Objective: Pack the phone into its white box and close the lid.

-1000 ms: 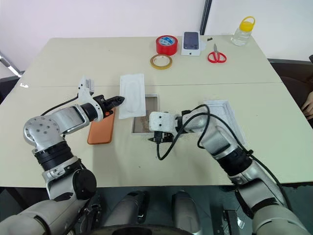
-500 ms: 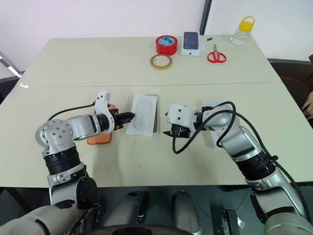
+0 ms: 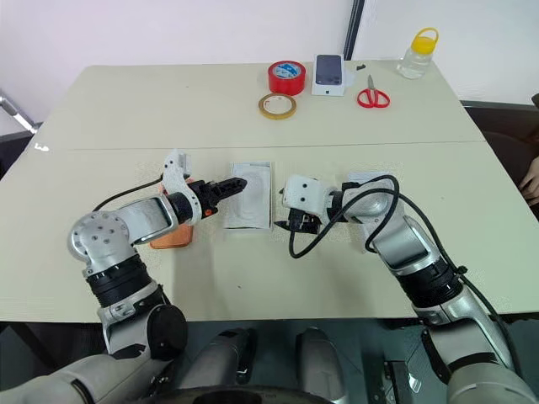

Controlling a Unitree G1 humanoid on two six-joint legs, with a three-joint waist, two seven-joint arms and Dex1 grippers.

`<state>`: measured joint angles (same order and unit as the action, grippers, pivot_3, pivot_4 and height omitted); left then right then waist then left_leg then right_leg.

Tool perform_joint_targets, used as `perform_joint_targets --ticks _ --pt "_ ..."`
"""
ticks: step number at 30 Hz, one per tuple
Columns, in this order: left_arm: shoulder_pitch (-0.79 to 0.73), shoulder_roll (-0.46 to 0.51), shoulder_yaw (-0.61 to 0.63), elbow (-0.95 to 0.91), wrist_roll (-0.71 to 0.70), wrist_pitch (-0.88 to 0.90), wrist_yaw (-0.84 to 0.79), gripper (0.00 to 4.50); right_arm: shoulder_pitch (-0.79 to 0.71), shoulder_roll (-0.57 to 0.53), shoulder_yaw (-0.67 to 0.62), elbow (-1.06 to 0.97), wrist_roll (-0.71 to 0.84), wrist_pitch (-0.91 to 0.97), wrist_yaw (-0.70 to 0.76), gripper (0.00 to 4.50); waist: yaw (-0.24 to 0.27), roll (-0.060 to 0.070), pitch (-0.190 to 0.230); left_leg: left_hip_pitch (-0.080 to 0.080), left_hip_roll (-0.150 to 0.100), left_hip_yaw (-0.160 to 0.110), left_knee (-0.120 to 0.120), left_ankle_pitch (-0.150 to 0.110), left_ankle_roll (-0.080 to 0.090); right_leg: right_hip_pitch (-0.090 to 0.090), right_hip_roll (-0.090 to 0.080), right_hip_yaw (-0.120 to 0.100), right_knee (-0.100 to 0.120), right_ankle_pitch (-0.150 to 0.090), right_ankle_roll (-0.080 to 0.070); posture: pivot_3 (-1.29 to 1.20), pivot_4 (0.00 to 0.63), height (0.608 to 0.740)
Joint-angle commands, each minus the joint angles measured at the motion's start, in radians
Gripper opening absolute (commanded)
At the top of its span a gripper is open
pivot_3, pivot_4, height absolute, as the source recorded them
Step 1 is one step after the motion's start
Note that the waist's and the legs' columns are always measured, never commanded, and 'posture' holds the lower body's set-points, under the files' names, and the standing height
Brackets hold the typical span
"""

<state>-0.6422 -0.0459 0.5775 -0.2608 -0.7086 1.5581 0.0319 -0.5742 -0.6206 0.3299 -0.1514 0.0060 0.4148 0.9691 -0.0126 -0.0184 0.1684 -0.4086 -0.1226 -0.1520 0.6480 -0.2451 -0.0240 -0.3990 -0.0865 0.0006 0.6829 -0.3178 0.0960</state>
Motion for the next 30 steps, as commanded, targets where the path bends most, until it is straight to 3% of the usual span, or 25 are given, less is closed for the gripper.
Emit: perform_joint_targets --ticks 1,5,6,10,13,17,25,30 --pt "-0.036 0.033 0.014 -0.047 -0.023 -0.016 -0.028 4.24 -0.05 0.027 -0.044 0.02 0.009 0.003 -0.033 2.21 0.001 0.0 0.0 0.0 0.0 0.0 0.0 0.0 0.0 0.0 0.0 0.0 0.0 0.0 0.0 0.0 0.15 0.74" --pt "0.02 0.174 -0.07 -0.057 0.013 -0.086 -0.098 4.24 -0.117 0.105 -0.029 0.097 -0.021 0.041 -0.107 0.19 -0.006 0.0 0.0 0.0 0.0 0.0 -0.001 0.0 0.0 -0.001 0.0 0.0 0.001 0.0 0.0 0.0 0.15 0.74" --pt "0.049 0.228 -0.113 -0.062 0.031 -0.123 -0.128 4.24 -0.132 0.126 -0.017 0.113 -0.031 0.048 -0.122 0.04 -0.009 0.0 0.0 0.0 0.0 0.0 -0.001 0.0 -0.001 -0.001 0.0 0.001 0.001 0.0 0.0 0.0 0.15 0.74" --pt "0.191 0.435 -0.274 -0.093 0.104 -0.371 -0.316 4.24 -0.185 0.217 0.009 0.192 -0.07 0.09 -0.191 0.04 -0.006 0.001 0.0 0.0 0.001 0.004 -0.003 0.001 -0.001 -0.004 0.002 0.005 0.002 0.0 -0.001 0.0 0.15 0.74" --pt "0.313 0.574 -0.328 -0.099 0.155 -0.574 -0.488 4.24 -0.23 0.306 0.039 0.295 -0.091 0.091 -0.234 0.04 -0.007 0.001 0.0 0.0 0.002 0.006 -0.003 0.001 -0.001 -0.005 0.003 0.008 0.002 0.001 -0.002 0.0 0.15 0.74" --pt "0.405 0.67 -0.367 -0.091 0.192 -0.725 -0.611 4.24 -0.268 0.36 0.055 0.396 -0.109 0.071 -0.262 0.04 -0.003 0.001 0.0 0.0 0.004 0.008 -0.003 0.001 -0.001 -0.006 0.004 0.01 0.001 0.001 -0.002 0.0 0.15 0.74" --pt "0.526 0.731 -0.388 -0.141 0.188 -0.804 -0.709 4.24 -0.337 0.404 0.109 0.625 -0.213 -0.005 -0.335 0.04 -0.008 0.001 0.0 0.0 0.005 0.01 -0.005 0.0 -0.001 -0.008 0.005 0.012 0.001 0.002 -0.003 0.0 0.15 0.74" --pt "0.538 0.705 -0.361 -0.149 0.168 -0.775 -0.669 4.24 -0.32 0.4 0.106 0.597 -0.226 -0.052 -0.323 0.04 -0.008 0.001 0.0 0.0 0.006 0.01 -0.005 0.0 -0.001 -0.008 0.006 0.012 0.002 0.002 -0.003 0.0 0.15 0.74"
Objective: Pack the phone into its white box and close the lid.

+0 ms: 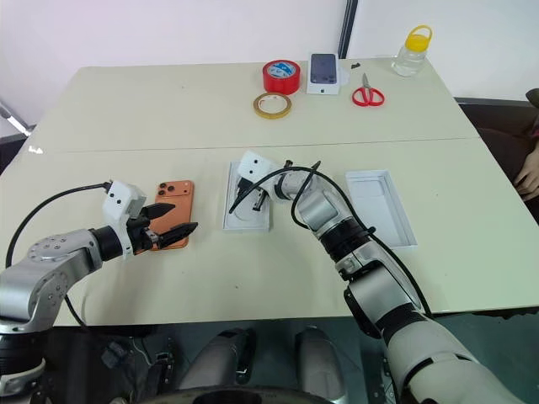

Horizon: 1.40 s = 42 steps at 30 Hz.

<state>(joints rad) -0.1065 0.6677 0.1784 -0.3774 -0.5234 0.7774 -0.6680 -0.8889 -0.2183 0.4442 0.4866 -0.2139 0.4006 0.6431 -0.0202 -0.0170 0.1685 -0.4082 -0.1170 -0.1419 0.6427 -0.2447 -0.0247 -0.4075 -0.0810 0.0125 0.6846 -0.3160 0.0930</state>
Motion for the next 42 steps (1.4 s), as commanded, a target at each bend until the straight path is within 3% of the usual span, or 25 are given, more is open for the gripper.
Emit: perform_joint_targets --ticks 1,5,10,16,22,28,42 --pt "-0.004 -0.021 0.059 -0.023 -0.025 0.021 0.054 4.24 0.002 -0.002 -0.015 -0.071 0.003 -0.049 0.013 0.04 0.0 0.0 0.0 0.0 0.0 0.0 0.0 0.0 0.0 0.0 0.0 0.0 0.0 0.0 0.0 0.0 0.15 0.74" --pt "-0.06 -0.081 0.2 0.059 -0.084 0.158 0.206 4.37 0.057 0.021 -0.05 -0.264 0.085 0.02 0.081 0.01 -0.004 0.0 0.0 0.0 0.001 0.0 0.0 0.0 0.0 -0.001 0.001 0.0 0.001 0.0 0.0 0.0 0.15 0.74" --pt "-0.128 -0.118 0.307 0.123 -0.114 0.324 0.361 4.37 0.085 0.081 0.012 -0.398 0.076 0.152 0.081 0.01 -0.011 0.0 0.0 0.0 0.002 0.0 0.0 0.0 0.0 -0.001 0.002 0.0 0.002 0.0 0.0 0.0 0.15 0.74" --pt "-0.219 -0.144 0.35 0.193 -0.141 0.545 0.452 4.37 0.023 0.175 0.104 -0.303 0.018 0.272 0.045 0.01 -0.019 -0.001 0.0 0.0 0.002 0.0 0.001 0.0 0.0 -0.001 0.002 0.0 0.003 0.0 0.0 0.0 0.15 0.74" --pt "-0.273 -0.172 0.329 0.179 -0.184 0.732 0.429 4.37 -0.026 0.202 0.199 -0.219 -0.026 0.256 0.078 0.01 -0.022 -0.001 -0.001 0.0 0.001 0.0 0.001 0.0 -0.001 -0.001 0.002 0.001 0.003 0.0 0.0 0.0 0.15 0.74" --pt "-0.266 -0.229 0.321 0.125 -0.204 0.825 0.405 4.37 -0.057 0.211 0.268 -0.166 -0.063 0.201 0.114 0.01 -0.022 0.0 -0.001 0.001 0.001 0.0 0.001 0.0 -0.001 -0.001 0.002 0.001 0.004 0.0 0.0 0.0 0.15 0.74" --pt "-0.263 -0.34 0.325 0.092 -0.325 0.837 0.419 4.37 -0.055 0.201 0.248 -0.129 -0.101 0.145 0.129 0.01 -0.014 0.001 -0.003 0.002 0.001 0.0 0.002 0.0 -0.001 0.0 0.002 0.001 0.003 0.001 0.0 0.0 0.15 0.74"
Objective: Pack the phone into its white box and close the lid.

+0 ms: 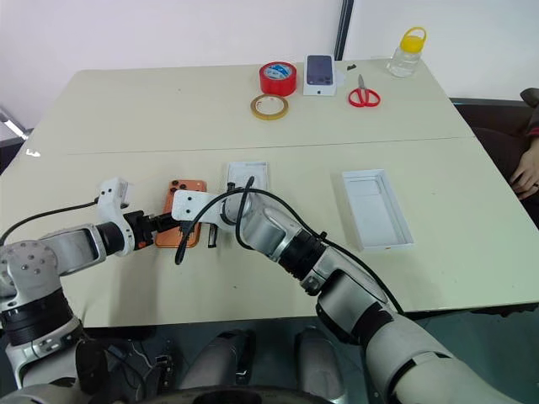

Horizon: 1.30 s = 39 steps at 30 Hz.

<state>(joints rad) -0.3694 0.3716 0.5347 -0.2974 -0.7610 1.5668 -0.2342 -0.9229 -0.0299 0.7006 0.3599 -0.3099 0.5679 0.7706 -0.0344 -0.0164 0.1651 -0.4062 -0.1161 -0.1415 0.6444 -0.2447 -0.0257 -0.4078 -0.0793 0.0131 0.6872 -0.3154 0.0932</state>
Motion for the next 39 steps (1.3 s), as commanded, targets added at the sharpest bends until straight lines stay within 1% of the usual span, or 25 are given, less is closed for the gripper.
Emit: perform_joint_targets --ticks 1,5,8,18,24,27,31,35,39 --pt "-0.009 -0.051 -0.022 0.019 -0.096 0.048 -0.007 4.37 -0.02 0.012 -0.012 -0.001 -0.007 -0.023 0.001 0.01 0.001 0.0 0.0 0.0 0.0 0.0 0.0 0.0 0.0 0.0 0.0 0.0 0.0 0.0 0.0 0.0 0.15 0.74" --pt "-0.033 -0.056 0.007 0.05 -0.105 0.048 0.024 4.37 -0.02 0.012 -0.019 0.005 -0.01 -0.028 0.0 0.01 -0.003 0.0 0.0 0.0 0.0 0.0 0.0 0.0 0.0 0.001 0.0 0.0 0.0 0.0 0.0 0.0 0.15 0.74" --pt "-0.061 -0.061 0.063 0.089 -0.105 0.048 0.054 4.37 -0.014 0.01 -0.021 0.0 -0.012 -0.029 -0.001 0.01 -0.005 0.0 0.0 0.0 0.0 0.0 0.0 0.0 0.0 0.001 0.0 0.0 0.0 0.0 0.0 0.0 0.15 0.74" --pt "-0.097 -0.065 0.189 0.131 -0.092 0.048 0.117 4.37 -0.003 0.003 -0.023 -0.015 -0.015 -0.031 -0.005 0.01 -0.01 0.0 0.0 0.0 0.001 0.0 0.0 0.0 0.0 0.0 0.001 0.0 0.001 0.0 0.0 0.0 0.15 0.74" --pt "-0.106 -0.097 0.251 0.145 -0.116 0.048 0.165 4.37 0.0 -0.004 -0.028 -0.022 -0.015 -0.036 -0.007 0.01 -0.01 0.0 0.0 0.0 0.001 0.0 0.0 0.0 -0.001 0.0 0.001 0.0 0.001 0.0 0.0 0.0 0.15 0.74" --pt "-0.106 -0.11 0.275 0.149 -0.143 0.048 0.19 3.63 0.006 -0.01 -0.03 -0.041 -0.013 -0.035 -0.004 0.0 -0.009 0.0 0.0 0.0 0.001 0.0 0.0 0.0 -0.001 0.0 0.001 0.0 0.001 0.0 0.0 0.0 0.15 0.74" --pt "-0.114 -0.125 0.315 0.153 -0.185 0.048 0.227 1.61 0.011 -0.032 -0.054 -0.107 -0.001 -0.013 0.004 0.0 -0.009 -0.001 0.0 -0.001 0.001 0.0 0.0 0.0 -0.001 0.0 0.001 0.0 0.001 0.0 0.0 0.0 0.15 0.74" --pt "-0.128 -0.149 0.365 0.166 -0.249 0.048 0.276 1.61 0.023 -0.069 -0.081 -0.197 0.012 0.024 0.027 0.0 -0.007 -0.001 0.0 -0.002 0.001 0.0 0.001 0.0 -0.001 0.0 0.001 0.0 0.0 0.0 0.0 0.0 0.15 0.74" --pt "-0.12 -0.162 0.375 0.175 -0.289 0.048 0.327 1.61 0.043 -0.102 -0.093 -0.275 0.018 0.05 0.044 0.0 -0.008 -0.001 0.0 -0.002 0.001 0.0 0.001 0.0 -0.001 -0.001 0.001 0.0 0.0 0.0 0.0 0.0 0.15 0.74"
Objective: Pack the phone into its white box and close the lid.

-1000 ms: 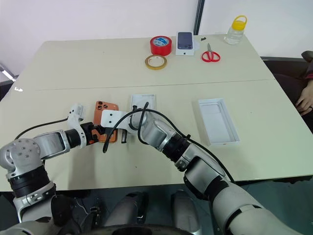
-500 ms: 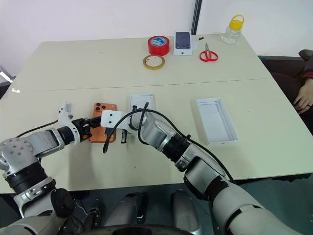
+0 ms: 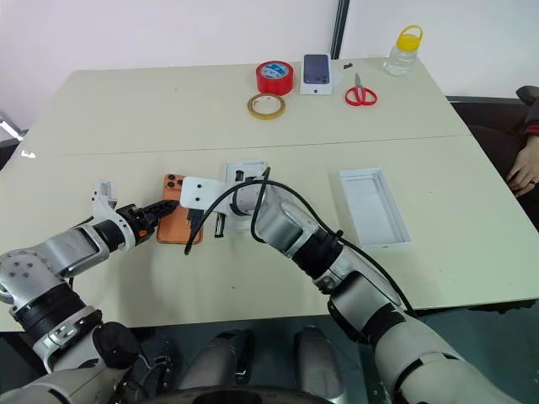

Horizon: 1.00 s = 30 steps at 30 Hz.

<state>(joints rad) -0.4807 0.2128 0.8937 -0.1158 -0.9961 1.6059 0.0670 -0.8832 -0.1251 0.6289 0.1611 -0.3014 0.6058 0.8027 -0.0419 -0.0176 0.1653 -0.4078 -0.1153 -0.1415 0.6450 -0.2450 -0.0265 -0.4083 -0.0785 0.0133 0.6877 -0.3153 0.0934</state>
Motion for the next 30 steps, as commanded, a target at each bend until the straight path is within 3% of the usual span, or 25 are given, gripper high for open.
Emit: perform_joint_targets --ticks 1,3,6,7,8,17,24,30 --pt "-0.008 -0.008 0.02 -0.004 -0.066 0.009 0.038 1.61 0.009 -0.013 -0.024 -0.091 0.011 0.019 0.014 0.0 0.0 0.0 0.0 0.0 0.0 0.0 0.0 0.0 0.0 0.0 0.0 0.0 0.0 0.0 0.0 0.0 0.15 0.74" --pt "-0.008 -0.015 0.025 0.001 -0.087 0.009 0.06 1.61 0.017 -0.02 -0.027 -0.113 0.013 0.029 0.017 0.0 0.0 0.0 0.0 0.0 0.0 0.0 0.0 0.0 0.0 0.0 0.0 0.0 0.0 0.0 0.0 0.0 0.15 0.74" --pt "-0.012 -0.029 0.038 0.007 -0.12 0.009 0.093 0.73 0.035 -0.036 -0.03 -0.149 0.013 0.046 0.021 0.0 0.001 0.0 0.0 0.0 0.0 0.0 0.0 0.0 0.0 0.0 0.0 0.0 0.0 0.0 0.0 0.0 0.15 0.74" --pt "-0.016 -0.036 0.047 0.011 -0.133 0.009 0.105 0.24 0.042 -0.043 -0.032 -0.162 0.014 0.052 0.022 0.0 0.001 0.0 0.0 0.0 0.0 0.0 0.0 0.0 0.0 0.0 0.0 0.0 0.0 0.0 0.0 0.0 0.15 0.74" --pt "-0.025 -0.046 0.062 0.016 -0.151 0.008 0.12 0.08 0.048 -0.052 -0.037 -0.176 0.016 0.059 0.023 0.0 0.002 0.0 0.0 0.0 0.0 0.0 0.0 0.0 0.0 0.0 0.0 0.0 0.0 0.0 0.0 0.0 0.15 0.74" --pt "-0.086 -0.085 0.083 0.027 -0.361 -0.06 0.288 0.08 0.109 -0.155 -0.139 -0.295 0.067 0.013 0.014 0.0 0.007 -0.003 0.001 -0.001 0.0 0.0 0.001 0.0 0.0 0.0 0.0 0.0 0.0 0.0 0.0 0.0 0.15 0.74" --pt "-0.099 -0.101 -0.126 0.048 -0.466 -0.166 0.365 0.08 0.215 -0.329 -0.298 -0.393 0.212 -0.062 0.119 0.0 0.029 -0.003 0.001 -0.001 0.0 0.001 0.001 0.0 0.0 0.001 0.0 0.001 -0.002 0.0 0.001 0.0 0.15 0.74" --pt "-0.099 -0.115 -0.27 0.109 -0.453 -0.269 0.347 0.08 0.248 -0.382 -0.349 -0.414 0.263 -0.038 0.118 0.0 0.027 -0.003 0.001 -0.001 0.0 0.002 0.001 -0.001 0.0 0.001 0.0 0.002 -0.002 0.001 0.001 0.0 0.15 0.74"
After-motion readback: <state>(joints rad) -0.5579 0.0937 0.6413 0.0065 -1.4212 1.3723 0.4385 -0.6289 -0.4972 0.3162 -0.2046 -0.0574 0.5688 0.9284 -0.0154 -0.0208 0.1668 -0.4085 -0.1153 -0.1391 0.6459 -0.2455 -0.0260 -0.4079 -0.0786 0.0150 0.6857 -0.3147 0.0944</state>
